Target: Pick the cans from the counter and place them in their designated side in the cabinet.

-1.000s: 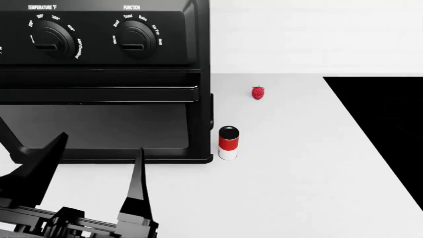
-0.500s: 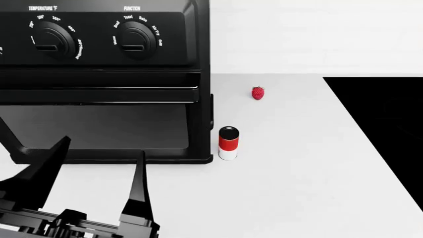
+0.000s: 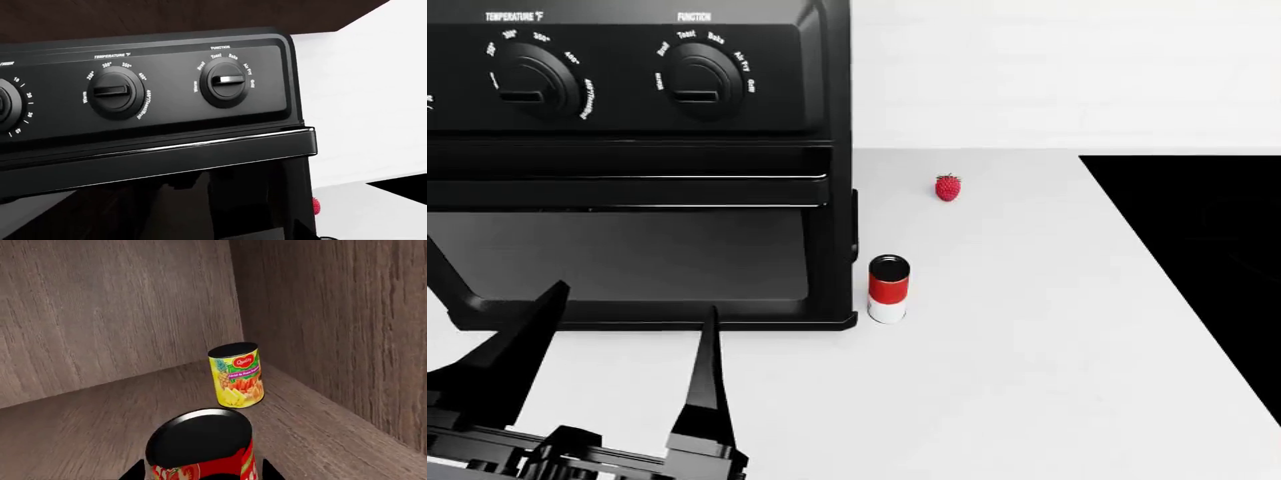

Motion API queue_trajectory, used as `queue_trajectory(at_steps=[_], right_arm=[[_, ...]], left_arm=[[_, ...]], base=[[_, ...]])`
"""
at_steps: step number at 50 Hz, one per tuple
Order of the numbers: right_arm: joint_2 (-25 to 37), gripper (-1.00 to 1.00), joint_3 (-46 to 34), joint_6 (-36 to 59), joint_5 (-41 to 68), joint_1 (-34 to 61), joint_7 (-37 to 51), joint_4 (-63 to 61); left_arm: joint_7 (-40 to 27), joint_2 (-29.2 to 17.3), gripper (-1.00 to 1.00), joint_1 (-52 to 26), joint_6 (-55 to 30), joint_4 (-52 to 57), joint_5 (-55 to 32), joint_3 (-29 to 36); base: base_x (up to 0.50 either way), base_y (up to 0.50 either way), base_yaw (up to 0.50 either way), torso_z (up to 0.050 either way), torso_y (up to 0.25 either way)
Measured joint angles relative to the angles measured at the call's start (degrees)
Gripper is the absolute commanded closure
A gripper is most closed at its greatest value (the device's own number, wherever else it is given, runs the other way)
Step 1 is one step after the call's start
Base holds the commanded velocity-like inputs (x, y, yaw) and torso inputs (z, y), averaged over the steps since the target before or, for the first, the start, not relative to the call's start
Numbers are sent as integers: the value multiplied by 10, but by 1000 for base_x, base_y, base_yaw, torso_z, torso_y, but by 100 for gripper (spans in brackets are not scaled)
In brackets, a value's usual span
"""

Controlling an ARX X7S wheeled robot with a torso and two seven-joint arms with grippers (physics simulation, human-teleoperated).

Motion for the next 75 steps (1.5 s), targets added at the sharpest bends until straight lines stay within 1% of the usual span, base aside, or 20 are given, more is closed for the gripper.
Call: queue_trajectory(at_steps=[8, 16, 21, 27, 33, 38, 43, 47, 55, 64, 69, 75], right_arm=[[-10, -100, -15, -5, -29, 0, -27, 9], [-15, -100, -45, -13, -36, 0, -44, 20], [-19, -100, -100, -5, -22, -1, -47, 9], [-20, -100, -168, 47, 3, -22, -33, -71], [-18, -100, -216, 91, 20, -49, -18, -156], [-16, -100, -241, 123, 33, -68, -8, -219], [-13, -100, -245, 157, 53, -86, 6, -284], [2, -100, -241, 176, 142, -92, 73, -329], [47, -100, -219, 197, 401, -96, 278, -412], [96, -100, -223, 201, 673, -87, 493, -501], [148, -100, -275, 140, 830, -80, 579, -559], [211, -100, -340, 52, 974, -82, 637, -637]], left_arm=[[3, -5, -100, 13, 1, -1, 4, -10], [3, -9, -100, 16, 2, 1, 8, -10], [0, -10, -100, 11, 6, 1, 12, -2], [-2, -13, -100, 5, 12, 2, 21, 10], [-4, -16, -100, -1, 18, 2, 29, 22], [-5, -17, -100, -5, 22, 2, 32, 29], [-5, -18, -100, -9, 23, 3, 34, 33], [-5, -17, -100, -12, 23, 3, 34, 36], [-6, -16, -100, -16, 22, 3, 38, 41], [-6, -20, -100, -22, 26, 3, 51, 56], [-6, -22, -100, -24, 29, 3, 57, 63], [-6, -23, -100, -22, 30, 3, 61, 65]], base=[[0, 0, 0, 0, 0], [1, 0, 0, 0, 0], [2, 0, 1, 0, 0], [0, 0, 0, 0, 0], [0, 0, 0, 0, 0], [0, 0, 0, 0, 0], [0, 0, 0, 0, 0], [0, 0, 0, 0, 0], [0, 0, 0, 0, 0], [0, 0, 0, 0, 0], [0, 0, 0, 0, 0], [0, 0, 0, 0, 0]])
